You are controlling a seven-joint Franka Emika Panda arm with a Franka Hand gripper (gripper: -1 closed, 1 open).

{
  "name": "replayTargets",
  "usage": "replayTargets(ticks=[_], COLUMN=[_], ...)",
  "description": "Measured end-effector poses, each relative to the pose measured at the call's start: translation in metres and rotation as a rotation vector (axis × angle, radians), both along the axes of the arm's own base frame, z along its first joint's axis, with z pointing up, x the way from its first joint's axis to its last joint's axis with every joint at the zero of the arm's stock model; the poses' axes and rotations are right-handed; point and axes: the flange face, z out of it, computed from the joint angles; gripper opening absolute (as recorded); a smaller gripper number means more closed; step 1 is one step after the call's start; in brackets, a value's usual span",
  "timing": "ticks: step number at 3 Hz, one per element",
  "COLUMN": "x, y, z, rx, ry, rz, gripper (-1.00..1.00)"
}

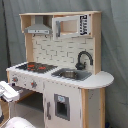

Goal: Play with the kitchen

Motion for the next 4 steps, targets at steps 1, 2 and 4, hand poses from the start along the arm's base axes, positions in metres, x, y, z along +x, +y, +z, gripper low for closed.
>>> replayTargets(ticks=[1,2,4], x=[-0.023,-0.034,-0.038], y=[0.045,0.079,0.124], z=[0.008,0.022,0.033], rx=[0.007,0.087,0.260], ry=[-0.015,-0.042,-0.084], rz=[0.090,0.156,0.228], gripper=[1.00,1.00,1.00])
